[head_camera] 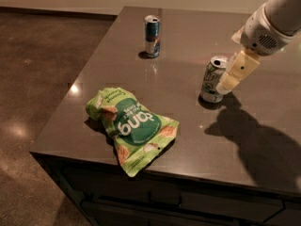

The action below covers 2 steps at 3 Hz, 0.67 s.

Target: Move 7up can near green rice chip bag

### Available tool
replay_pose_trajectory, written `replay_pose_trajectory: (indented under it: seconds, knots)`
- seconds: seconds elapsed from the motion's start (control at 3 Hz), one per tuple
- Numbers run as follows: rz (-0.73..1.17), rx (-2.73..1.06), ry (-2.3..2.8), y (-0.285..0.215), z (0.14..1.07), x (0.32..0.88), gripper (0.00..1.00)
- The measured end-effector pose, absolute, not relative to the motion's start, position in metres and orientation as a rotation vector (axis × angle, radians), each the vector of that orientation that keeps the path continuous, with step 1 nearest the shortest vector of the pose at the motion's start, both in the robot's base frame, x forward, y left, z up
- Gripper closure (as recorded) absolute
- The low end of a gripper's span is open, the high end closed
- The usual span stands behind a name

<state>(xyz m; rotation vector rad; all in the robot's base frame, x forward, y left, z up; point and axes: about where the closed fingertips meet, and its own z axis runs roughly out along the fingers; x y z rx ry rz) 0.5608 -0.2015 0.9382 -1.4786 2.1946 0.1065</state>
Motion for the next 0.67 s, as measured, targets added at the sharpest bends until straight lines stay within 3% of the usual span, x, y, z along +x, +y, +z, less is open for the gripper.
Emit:
replay_pose_trajectory:
  seconds: [0.67]
  knots:
    - [0.193,-1.468,2.179,-0.1941,0.9222,0.5722,0.00]
